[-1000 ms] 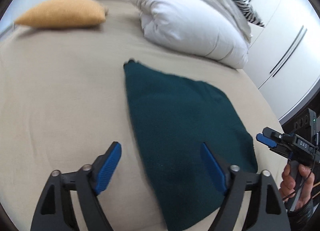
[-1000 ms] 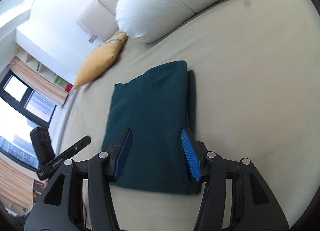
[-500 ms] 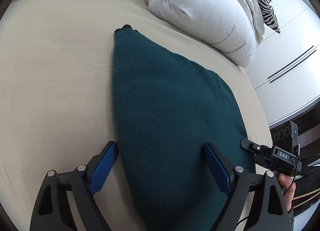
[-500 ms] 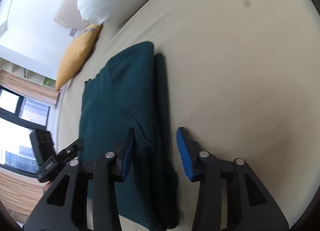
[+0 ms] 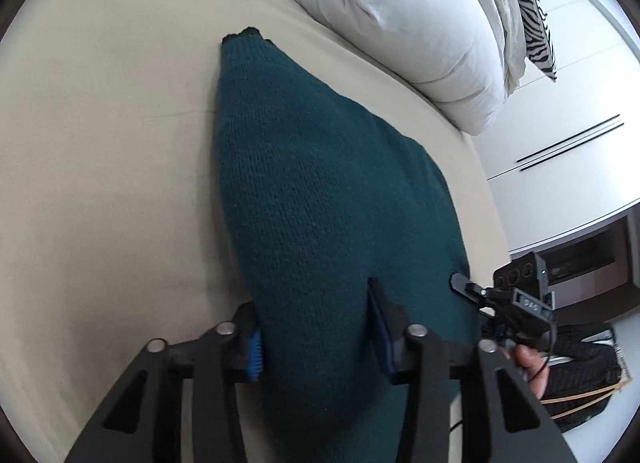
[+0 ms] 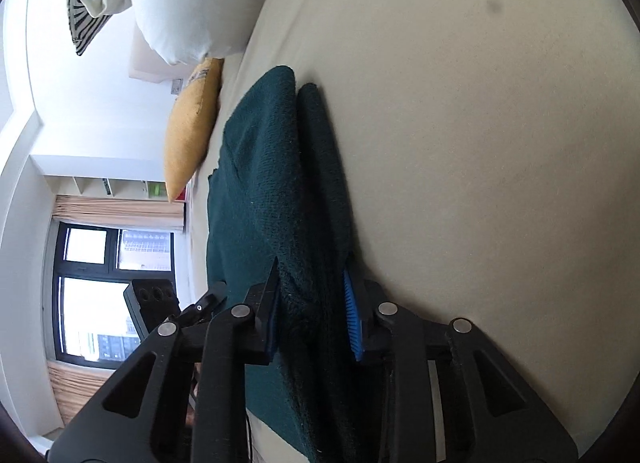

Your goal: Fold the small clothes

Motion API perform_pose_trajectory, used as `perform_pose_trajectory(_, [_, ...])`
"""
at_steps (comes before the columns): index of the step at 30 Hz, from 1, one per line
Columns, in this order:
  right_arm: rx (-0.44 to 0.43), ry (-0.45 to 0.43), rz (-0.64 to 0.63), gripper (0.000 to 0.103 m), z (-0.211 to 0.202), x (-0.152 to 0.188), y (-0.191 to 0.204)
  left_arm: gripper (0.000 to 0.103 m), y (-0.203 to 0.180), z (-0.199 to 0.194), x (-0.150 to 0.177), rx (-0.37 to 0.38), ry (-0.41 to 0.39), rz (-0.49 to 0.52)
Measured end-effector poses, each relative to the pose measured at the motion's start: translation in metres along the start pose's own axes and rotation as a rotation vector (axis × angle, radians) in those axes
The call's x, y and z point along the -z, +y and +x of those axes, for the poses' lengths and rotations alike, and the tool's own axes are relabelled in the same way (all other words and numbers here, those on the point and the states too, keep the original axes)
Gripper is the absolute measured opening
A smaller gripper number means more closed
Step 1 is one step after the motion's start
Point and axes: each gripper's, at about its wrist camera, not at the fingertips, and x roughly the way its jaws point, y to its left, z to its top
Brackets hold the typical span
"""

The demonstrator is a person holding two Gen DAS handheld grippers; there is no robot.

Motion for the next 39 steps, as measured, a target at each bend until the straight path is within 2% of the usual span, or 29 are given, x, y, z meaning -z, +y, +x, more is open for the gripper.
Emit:
perform_pose_trajectory(6, [-0.012, -0.045, -0.055, 0.022, -0.009, 0.024, 0.033, 0.035, -0.012, -0.030, 0.011, 0.039, -0.026, 0.002])
perform_pose_trajectory(13, [-0.016, -0.020, -0.180, 0.022, -0.013, 0.089, 0.091, 0.035, 0.006, -0.097, 0.042, 0.045, -0.073, 0.012])
perform_pose_trajectory(23, [-0.014, 0.053, -0.337, 0.022, 0.041, 0.180, 0.186, 0.035, 0.051, -0.206, 0.086, -0.034, -0.145, 0.052])
perform_pose_trajectory(28, [0.009, 0.091, -0.381, 0.021, 0.078, 0.215, 0.209, 0.035, 0.078, -0.230, 0.106, -0.069, -0.157, 0.035])
perform_pose_trajectory(30, [0.037, 0.100, -0.389, 0.021, 0.095, 0.223, 0.208, 0.035, 0.094, -0.224, 0.109, -0.088, -0.147, 0.021])
perform_pose_trajectory(34, [0.079, 0.128, -0.307, 0.021, 0.134, 0.229, 0.178, 0.037, 0.139, -0.191, 0.119, -0.116, -0.092, -0.069])
perform_pose_trajectory(37, [0.118, 0.150, -0.227, 0.022, 0.155, 0.230, 0.148, 0.043, 0.159, -0.183, 0.127, -0.053, -0.106, -0.117])
perform_pose_trajectory(39, [0.086, 0.154, -0.179, 0.024, 0.159, 0.231, 0.133, 0.047, 0.162, -0.183, 0.128, -0.048, -0.108, -0.121])
